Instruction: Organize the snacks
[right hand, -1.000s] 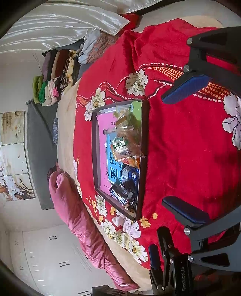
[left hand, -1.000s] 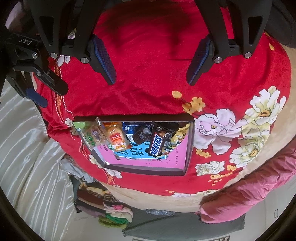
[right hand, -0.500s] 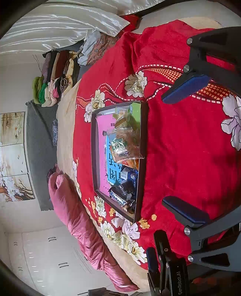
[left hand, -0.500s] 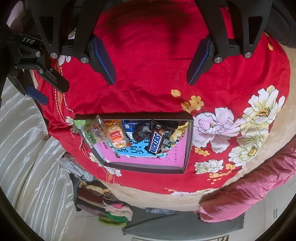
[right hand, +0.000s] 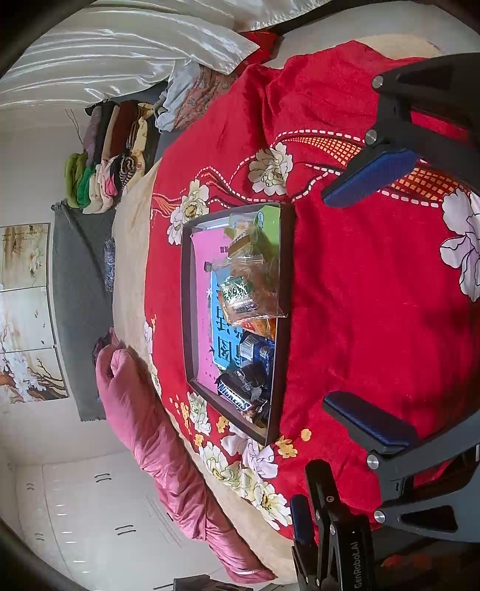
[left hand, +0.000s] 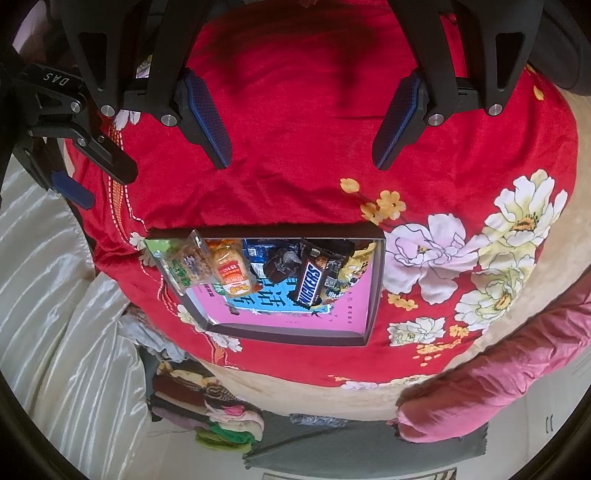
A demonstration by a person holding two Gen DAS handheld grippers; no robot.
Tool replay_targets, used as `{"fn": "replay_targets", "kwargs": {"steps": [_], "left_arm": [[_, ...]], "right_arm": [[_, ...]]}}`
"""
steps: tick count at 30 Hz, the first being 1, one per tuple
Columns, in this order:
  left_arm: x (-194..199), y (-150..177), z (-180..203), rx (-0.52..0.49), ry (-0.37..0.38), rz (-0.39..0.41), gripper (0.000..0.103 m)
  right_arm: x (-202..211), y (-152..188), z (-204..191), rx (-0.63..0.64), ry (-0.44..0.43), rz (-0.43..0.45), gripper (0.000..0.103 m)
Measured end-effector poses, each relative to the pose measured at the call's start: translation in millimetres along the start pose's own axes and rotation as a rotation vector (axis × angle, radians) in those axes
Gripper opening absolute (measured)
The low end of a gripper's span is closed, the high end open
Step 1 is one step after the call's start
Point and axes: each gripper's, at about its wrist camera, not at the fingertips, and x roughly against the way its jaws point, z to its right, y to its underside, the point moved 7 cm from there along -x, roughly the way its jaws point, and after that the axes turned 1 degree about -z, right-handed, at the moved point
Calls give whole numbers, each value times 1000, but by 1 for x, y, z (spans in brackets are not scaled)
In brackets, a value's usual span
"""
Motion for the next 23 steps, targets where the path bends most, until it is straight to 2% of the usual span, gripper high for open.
{"fn": "replay_targets", "kwargs": {"steps": [16, 23], "left_arm": [[-3, -3, -4, 10, -37, 15, 79], [-3, -14, -12, 26, 6, 59, 80]], "right_arm": [[0, -1, 3, 5, 9, 11, 101], [-6, -4, 20, -28, 28, 21, 101]]}}
